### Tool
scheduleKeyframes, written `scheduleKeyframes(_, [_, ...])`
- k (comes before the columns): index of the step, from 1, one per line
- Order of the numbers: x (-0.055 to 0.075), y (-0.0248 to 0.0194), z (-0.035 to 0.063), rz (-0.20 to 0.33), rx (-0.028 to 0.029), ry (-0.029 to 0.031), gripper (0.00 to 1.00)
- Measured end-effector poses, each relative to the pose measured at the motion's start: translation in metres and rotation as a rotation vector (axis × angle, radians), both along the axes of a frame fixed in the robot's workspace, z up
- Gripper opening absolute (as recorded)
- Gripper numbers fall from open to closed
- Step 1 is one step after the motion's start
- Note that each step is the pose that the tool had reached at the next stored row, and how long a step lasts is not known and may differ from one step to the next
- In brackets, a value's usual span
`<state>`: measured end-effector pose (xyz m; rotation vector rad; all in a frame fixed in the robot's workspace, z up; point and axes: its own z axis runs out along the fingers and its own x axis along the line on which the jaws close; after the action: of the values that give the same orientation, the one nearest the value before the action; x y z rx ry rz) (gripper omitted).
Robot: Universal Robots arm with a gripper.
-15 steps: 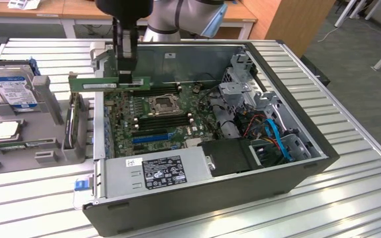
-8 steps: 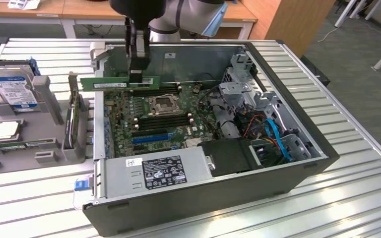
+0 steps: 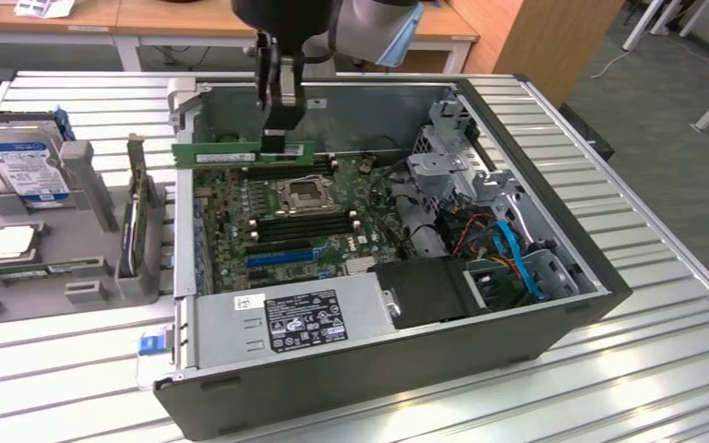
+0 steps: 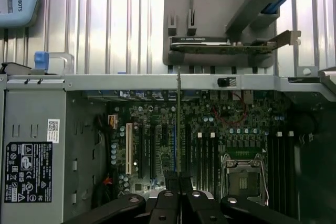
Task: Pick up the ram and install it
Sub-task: 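Pick up the ram and move it above insertion slot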
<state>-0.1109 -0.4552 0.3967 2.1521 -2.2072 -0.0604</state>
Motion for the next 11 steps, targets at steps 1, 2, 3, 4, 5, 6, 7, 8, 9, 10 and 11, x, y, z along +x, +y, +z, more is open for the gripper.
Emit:
scheduleKeyframes(1, [0.002,0.0000,0.0000,0.000,0.0001,0.0002,0.12])
scheduleKeyframes(2, [0.004,0.0000,0.0000,0.000,0.0000,0.0004,0.12])
scheduleKeyframes(3, [0.007,0.0000,0.0000,0.000,0.0001,0.0005,0.12])
scheduleKeyframes(4, [0.009,0.0000,0.0000,0.000,0.0000,0.0007,0.12])
scheduleKeyframes(5, [0.011,0.0000,0.0000,0.000,0.0000,0.0009,0.12])
scheduleKeyframes(6, [0.013,0.0000,0.0000,0.000,0.0001,0.0011,0.12])
scheduleKeyframes(7, [0.016,0.0000,0.0000,0.000,0.0000,0.0014,0.12])
scheduleKeyframes(8, [0.018,0.0000,0.0000,0.000,0.0000,0.0016,0.12])
scheduleKeyframes(9, [0.020,0.0000,0.0000,0.000,0.0000,0.0018,0.12])
scheduleKeyframes(10, [0.022,0.0000,0.0000,0.000,0.0000,0.0021,0.12])
scheduleKeyframes(11, [0.025,0.0000,0.0000,0.000,0.0000,0.0023,0.12])
